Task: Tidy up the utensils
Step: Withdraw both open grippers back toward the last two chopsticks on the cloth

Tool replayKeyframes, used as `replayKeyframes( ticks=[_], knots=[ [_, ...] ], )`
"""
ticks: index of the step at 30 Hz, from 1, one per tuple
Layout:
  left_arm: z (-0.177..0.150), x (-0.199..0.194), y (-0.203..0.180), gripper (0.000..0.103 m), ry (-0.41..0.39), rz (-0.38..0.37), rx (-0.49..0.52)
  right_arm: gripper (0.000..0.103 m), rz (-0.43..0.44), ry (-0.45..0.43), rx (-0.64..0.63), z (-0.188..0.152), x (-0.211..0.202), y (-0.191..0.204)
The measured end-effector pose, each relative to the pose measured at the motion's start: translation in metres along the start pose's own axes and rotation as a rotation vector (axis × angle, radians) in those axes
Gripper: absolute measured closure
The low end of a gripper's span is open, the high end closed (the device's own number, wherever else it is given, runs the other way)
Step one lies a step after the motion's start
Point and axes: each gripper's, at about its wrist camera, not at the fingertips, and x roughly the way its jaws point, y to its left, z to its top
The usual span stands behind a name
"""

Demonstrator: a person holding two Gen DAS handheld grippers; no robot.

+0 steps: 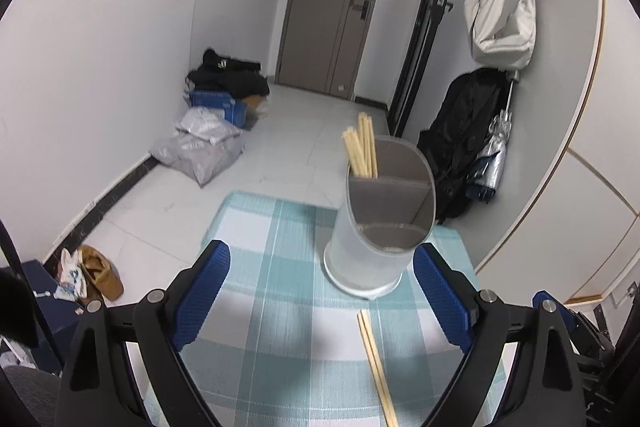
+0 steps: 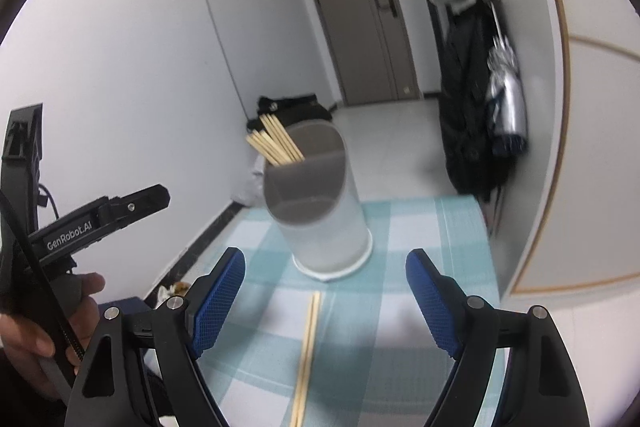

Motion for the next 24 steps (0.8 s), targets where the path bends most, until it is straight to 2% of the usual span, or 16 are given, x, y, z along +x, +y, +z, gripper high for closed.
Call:
replayKeyframes(
  ticks=[3,8,15,20,24],
  knots=[
    [-0.008,0.005,0.004,0.012,0.004,0.021,0.003,0.02,-0.008,0.047,0.016,-0.006,0.008,-0.006],
    [-0.015,0.015,0.01,0.012,0.055,0.021,-0.02,0.02,-0.042,0.129,0.038,-0.017,0.026,-0.012],
    [-0.019,0.027,0.027,0.012,0.123,0.022,-0.08,0.021,-0.09,0.3,0.046,-0.036,0.068,-0.014],
    [-0.022,0.035,0.031,0.012,0.156,0.035,-0.08,0.025,-0.133,0.377,0.004,-0.044,0.097,-0.006],
    [-0.022,0.042,0.038,0.012,0.183,0.044,-0.085,0.034,-0.157,0.429,-0.017,-0.05,0.117,-0.001]
  ],
)
